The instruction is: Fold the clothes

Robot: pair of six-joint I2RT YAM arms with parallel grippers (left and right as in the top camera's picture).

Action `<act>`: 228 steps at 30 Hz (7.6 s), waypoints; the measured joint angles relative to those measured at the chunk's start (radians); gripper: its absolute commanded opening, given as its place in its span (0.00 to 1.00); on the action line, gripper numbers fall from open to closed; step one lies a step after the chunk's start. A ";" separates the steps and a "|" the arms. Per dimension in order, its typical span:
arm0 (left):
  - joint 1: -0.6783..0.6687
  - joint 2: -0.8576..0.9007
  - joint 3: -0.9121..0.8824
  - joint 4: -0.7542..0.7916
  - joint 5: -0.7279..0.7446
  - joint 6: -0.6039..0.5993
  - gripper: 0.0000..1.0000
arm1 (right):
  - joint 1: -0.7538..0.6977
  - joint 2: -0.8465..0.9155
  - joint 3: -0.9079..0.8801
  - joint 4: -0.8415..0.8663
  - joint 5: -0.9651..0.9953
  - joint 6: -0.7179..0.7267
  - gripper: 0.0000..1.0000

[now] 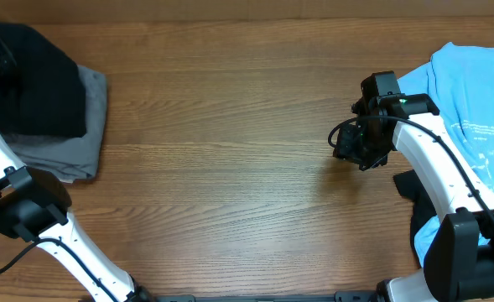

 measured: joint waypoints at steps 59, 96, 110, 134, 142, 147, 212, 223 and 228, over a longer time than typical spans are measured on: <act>-0.681 -0.682 -0.746 -0.068 -0.317 -0.029 1.00 | 0.001 -0.620 -0.056 0.240 0.120 -0.029 1.00; -0.681 -1.672 -1.397 0.021 -0.604 -0.037 1.00 | 0.002 -1.114 -0.491 0.154 0.301 0.020 1.00; -0.681 -1.672 -1.398 0.014 -0.605 -0.037 1.00 | 0.001 -1.619 -0.886 0.560 0.217 -0.076 1.00; -0.681 -1.672 -1.402 0.014 -0.608 -0.037 1.00 | -0.039 -1.663 -1.248 1.022 0.159 -0.152 1.00; -0.681 -1.672 -1.402 0.014 -0.608 -0.037 1.00 | -0.039 -1.663 -1.248 1.022 0.159 -0.153 1.00; -0.681 -1.672 -1.402 0.014 -0.608 -0.037 1.00 | -0.039 -1.663 -1.248 1.022 0.159 -0.154 1.00; -0.679 -2.278 -2.577 1.276 -0.388 -0.200 1.00 | -0.039 -1.663 -1.248 1.022 0.159 -0.154 1.00; -0.679 -2.278 -2.577 1.276 -0.388 -0.200 1.00 | -0.039 -1.663 -1.248 1.022 0.158 -0.154 1.00; -0.679 -2.278 -2.577 1.276 -0.388 -0.200 1.00 | -0.039 -1.663 -1.248 1.022 0.159 -0.154 1.00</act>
